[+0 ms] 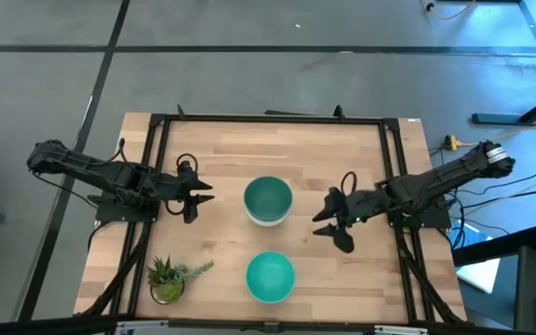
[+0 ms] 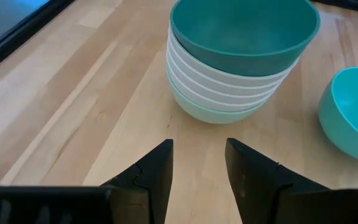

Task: Nest bowls inside each other
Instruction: Stack the light blue bowl on the blue bowl

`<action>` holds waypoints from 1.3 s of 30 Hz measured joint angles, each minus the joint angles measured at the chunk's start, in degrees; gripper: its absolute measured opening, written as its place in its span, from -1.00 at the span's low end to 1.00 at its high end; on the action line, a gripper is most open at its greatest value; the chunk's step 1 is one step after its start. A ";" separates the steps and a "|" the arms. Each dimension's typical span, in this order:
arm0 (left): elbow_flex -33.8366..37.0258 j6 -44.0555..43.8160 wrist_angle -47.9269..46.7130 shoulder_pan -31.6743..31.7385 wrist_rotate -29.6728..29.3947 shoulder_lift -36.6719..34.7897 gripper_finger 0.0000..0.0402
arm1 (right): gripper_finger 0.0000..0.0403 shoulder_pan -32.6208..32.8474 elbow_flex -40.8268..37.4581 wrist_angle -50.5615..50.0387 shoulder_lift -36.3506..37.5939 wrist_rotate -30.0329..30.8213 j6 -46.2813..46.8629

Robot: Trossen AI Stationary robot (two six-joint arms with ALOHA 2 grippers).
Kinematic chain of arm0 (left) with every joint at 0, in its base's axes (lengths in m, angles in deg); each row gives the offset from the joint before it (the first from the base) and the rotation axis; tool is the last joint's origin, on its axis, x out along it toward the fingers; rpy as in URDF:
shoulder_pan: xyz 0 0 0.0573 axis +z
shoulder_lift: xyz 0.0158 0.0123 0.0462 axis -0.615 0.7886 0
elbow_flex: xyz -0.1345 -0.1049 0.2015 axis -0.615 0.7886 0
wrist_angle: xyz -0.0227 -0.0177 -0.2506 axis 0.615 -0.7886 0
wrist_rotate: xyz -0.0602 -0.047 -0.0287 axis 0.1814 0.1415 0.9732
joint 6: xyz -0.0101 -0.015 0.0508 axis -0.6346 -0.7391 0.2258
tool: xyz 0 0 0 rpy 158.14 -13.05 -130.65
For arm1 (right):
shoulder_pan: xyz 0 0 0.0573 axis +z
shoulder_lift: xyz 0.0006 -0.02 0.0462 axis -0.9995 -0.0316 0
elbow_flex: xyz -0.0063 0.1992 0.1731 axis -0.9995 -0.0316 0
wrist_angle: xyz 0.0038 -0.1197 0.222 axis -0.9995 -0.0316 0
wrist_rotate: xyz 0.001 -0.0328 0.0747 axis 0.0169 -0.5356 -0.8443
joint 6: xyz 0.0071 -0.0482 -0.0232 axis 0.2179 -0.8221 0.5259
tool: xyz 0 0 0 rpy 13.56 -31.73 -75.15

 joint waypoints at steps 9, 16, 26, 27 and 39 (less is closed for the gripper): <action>0.00 0.36 -0.03 0.00 -0.02 0.00 -0.30 | -0.10 4.24 8.54 -4.30 -11.59 2.02 9.29; 0.02 1.84 -0.73 0.00 0.00 -0.01 -0.30 | -0.10 5.63 15.42 -4.54 -22.68 2.40 13.45; 0.02 1.90 -3.58 0.00 3.13 -0.02 -0.30 | -0.10 5.95 31.33 -11.69 -37.32 2.59 15.77; 0.02 1.90 -3.56 0.00 3.33 -0.02 -0.30 | -0.10 5.95 32.77 -13.74 -38.40 2.65 15.75; 0.02 1.99 -4.00 0.00 4.99 -0.02 -0.30 | -0.19 5.99 38.31 -22.00 -42.31 4.46 21.46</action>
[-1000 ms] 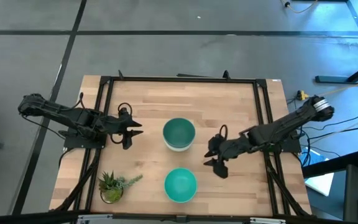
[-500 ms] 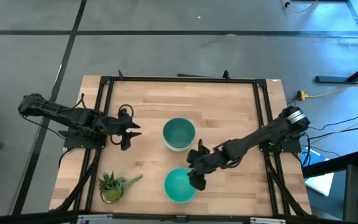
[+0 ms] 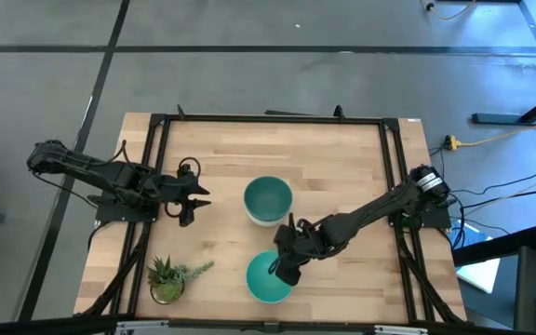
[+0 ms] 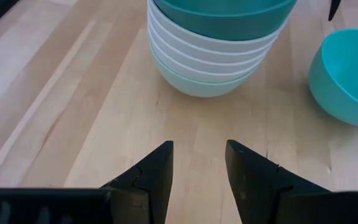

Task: Nest bowls inside each other
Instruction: Stack the light blue bowl on the blue bowl

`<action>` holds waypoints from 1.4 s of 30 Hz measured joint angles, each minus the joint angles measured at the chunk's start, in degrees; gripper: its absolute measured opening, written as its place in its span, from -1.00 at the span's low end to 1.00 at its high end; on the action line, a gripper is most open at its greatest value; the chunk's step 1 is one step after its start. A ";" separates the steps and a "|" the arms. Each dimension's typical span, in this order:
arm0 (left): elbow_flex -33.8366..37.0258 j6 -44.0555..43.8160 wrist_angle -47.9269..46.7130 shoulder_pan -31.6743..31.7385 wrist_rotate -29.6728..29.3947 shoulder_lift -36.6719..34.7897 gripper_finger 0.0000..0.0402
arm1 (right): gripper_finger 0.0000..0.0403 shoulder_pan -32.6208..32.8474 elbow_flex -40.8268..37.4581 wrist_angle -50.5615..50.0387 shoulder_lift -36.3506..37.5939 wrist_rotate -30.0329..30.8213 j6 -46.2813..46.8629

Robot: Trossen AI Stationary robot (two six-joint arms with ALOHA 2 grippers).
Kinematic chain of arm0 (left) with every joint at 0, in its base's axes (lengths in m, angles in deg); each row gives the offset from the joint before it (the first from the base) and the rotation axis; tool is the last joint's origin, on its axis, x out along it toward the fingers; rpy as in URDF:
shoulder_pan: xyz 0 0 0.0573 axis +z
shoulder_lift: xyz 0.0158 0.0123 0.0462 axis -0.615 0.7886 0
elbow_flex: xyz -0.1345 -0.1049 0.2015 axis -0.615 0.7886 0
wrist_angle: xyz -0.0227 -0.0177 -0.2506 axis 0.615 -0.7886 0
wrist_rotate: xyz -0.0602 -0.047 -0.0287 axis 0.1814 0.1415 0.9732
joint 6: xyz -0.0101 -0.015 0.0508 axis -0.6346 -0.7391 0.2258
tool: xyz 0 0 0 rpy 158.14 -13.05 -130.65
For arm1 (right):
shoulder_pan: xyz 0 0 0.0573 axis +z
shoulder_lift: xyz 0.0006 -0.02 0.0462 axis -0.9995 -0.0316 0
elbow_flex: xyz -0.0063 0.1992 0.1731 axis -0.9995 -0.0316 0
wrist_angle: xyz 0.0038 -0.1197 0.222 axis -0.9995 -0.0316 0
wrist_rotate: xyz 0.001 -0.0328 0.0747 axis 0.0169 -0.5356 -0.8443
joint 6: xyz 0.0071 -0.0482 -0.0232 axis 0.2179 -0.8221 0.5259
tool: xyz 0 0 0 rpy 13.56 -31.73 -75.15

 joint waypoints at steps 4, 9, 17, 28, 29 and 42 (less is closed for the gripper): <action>0.00 0.00 0.00 0.00 0.02 0.00 -0.30 | -0.23 0.00 0.00 -1.67 0.00 -0.94 5.52; 0.00 0.35 0.01 0.00 0.02 0.00 -0.30 | -0.23 0.07 0.00 -1.94 0.00 -2.30 11.56; 0.00 1.38 0.02 0.00 0.02 0.00 -0.30 | -0.23 1.00 -0.02 -3.45 -0.01 -3.46 13.51; 0.00 1.36 0.04 0.00 0.03 -0.01 -0.30 | -0.23 2.25 -0.04 -2.66 -2.27 -5.17 13.89; 0.00 1.36 0.04 -0.01 0.02 -0.02 -0.30 | -0.23 2.25 -0.04 -2.57 -2.55 -5.52 13.89; 0.00 1.36 0.07 0.00 1.11 0.00 -0.30 | -0.32 2.23 -0.06 -1.45 -4.12 -6.65 13.86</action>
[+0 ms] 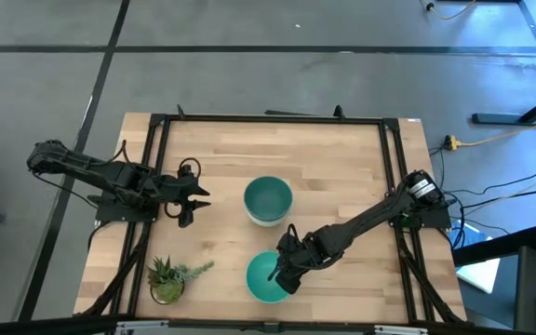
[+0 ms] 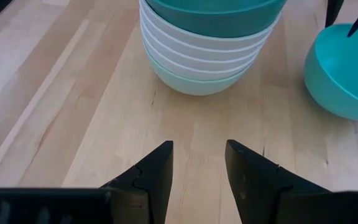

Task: Nest bowls inside each other
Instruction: Stack the light blue bowl on the blue bowl

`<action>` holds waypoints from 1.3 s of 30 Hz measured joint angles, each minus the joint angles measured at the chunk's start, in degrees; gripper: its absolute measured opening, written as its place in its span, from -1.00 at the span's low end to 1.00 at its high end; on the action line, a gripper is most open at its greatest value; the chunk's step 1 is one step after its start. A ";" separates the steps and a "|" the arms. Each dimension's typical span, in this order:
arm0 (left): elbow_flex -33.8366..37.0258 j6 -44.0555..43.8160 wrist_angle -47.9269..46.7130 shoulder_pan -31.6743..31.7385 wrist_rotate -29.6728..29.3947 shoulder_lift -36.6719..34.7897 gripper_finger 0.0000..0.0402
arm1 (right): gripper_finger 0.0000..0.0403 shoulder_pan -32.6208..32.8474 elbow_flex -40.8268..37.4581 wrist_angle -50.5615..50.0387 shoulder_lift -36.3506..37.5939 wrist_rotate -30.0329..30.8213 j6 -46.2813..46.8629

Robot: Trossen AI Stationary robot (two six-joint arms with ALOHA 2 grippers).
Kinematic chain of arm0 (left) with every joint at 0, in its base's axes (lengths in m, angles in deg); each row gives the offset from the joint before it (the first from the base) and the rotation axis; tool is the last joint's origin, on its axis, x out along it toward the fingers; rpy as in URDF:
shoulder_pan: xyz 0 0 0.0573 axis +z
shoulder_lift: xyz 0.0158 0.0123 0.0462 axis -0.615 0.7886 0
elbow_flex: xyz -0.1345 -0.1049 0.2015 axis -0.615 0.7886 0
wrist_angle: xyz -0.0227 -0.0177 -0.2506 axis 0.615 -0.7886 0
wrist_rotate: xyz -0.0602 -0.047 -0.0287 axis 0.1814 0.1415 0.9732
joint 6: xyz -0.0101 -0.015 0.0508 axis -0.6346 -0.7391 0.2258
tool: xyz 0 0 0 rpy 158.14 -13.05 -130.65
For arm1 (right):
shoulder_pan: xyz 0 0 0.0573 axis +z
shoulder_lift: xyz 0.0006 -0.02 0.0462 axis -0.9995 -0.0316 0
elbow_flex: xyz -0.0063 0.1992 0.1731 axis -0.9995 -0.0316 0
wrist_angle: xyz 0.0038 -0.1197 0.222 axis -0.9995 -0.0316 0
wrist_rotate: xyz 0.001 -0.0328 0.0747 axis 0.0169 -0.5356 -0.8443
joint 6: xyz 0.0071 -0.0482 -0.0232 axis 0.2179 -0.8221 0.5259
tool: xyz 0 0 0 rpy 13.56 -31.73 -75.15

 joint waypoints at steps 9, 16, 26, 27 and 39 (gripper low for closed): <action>0.00 0.02 -0.02 0.00 -0.02 0.00 -0.30 | -0.64 0.00 0.01 0.09 0.01 0.09 -0.01; 0.00 0.02 0.00 0.00 -0.02 0.00 -0.30 | -0.85 -0.07 0.01 0.09 0.01 0.13 -0.08; 0.00 0.04 0.00 0.00 -0.02 0.00 -0.30 | -0.96 -0.11 -0.03 -0.32 0.01 0.92 -0.26; 0.00 0.04 -0.01 0.00 -0.02 0.00 -0.30 | -0.97 -0.11 -0.03 -0.62 0.01 1.34 -0.28; 0.00 0.07 -0.02 -0.01 -0.02 0.00 -0.30 | -0.97 -2.87 2.78 -3.74 0.01 1.35 -5.57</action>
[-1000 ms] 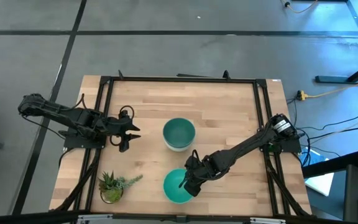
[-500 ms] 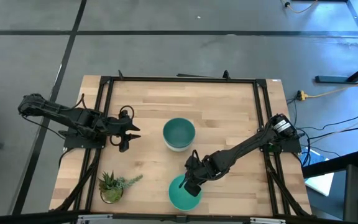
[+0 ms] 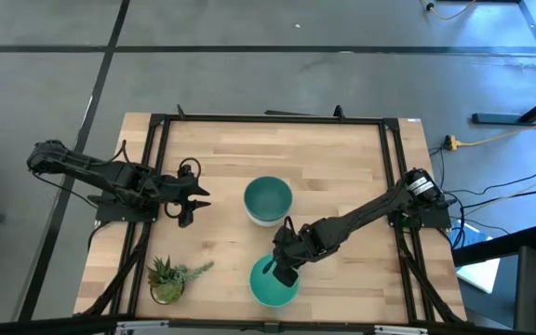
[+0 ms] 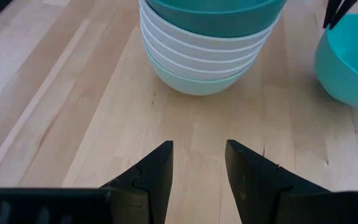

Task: Nest bowls inside each other
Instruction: Stack the light blue bowl on the blue bowl

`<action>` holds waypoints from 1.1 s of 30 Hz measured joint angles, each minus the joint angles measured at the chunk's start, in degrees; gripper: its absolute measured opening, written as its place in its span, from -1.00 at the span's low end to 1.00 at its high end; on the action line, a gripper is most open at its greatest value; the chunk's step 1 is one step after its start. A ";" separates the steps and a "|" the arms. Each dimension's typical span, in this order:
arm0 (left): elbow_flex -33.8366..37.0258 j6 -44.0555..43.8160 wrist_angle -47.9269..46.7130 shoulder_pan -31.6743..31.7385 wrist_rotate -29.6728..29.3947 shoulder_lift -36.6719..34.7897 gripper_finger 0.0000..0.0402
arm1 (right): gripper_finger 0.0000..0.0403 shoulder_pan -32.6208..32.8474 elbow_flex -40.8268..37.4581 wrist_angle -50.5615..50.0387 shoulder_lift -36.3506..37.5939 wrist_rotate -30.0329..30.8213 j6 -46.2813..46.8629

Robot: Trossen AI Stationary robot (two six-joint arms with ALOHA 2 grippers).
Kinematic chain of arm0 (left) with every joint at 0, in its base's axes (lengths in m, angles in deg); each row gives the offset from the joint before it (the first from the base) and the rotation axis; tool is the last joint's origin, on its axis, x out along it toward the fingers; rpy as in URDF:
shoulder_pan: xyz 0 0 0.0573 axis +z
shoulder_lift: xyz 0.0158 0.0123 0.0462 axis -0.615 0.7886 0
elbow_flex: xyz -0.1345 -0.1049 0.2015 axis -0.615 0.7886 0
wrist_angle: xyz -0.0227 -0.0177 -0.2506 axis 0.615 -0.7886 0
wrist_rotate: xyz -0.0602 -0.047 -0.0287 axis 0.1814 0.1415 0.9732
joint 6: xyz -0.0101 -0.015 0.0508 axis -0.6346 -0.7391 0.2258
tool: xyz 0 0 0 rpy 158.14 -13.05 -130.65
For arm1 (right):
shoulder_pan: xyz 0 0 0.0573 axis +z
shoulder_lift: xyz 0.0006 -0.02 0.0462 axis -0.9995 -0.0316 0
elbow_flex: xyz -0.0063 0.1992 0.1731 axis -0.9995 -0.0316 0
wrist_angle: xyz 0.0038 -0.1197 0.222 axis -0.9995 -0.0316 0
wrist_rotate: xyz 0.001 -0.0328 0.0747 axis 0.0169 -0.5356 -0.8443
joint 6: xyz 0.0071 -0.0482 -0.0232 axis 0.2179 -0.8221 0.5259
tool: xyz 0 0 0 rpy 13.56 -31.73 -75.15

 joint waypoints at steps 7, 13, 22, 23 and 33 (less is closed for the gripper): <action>0.00 0.01 0.00 0.01 0.00 0.00 -0.30 | -0.97 -2.94 13.13 -14.40 0.00 1.46 -8.07; 0.00 0.04 0.00 0.02 0.00 0.00 -0.30 | -0.97 -6.78 28.15 -25.19 0.04 6.20 -16.02; 0.00 0.04 -0.02 0.02 0.00 0.00 -0.30 | -0.97 -17.11 41.34 -35.87 0.11 8.09 -25.49; 0.00 0.04 -0.02 0.02 0.00 0.00 -0.30 | -0.97 -18.26 41.48 -35.80 0.15 8.09 -26.33; 0.00 0.02 -0.02 0.00 0.00 0.00 -0.30 | -0.97 -27.50 37.32 -35.73 0.11 3.70 -32.33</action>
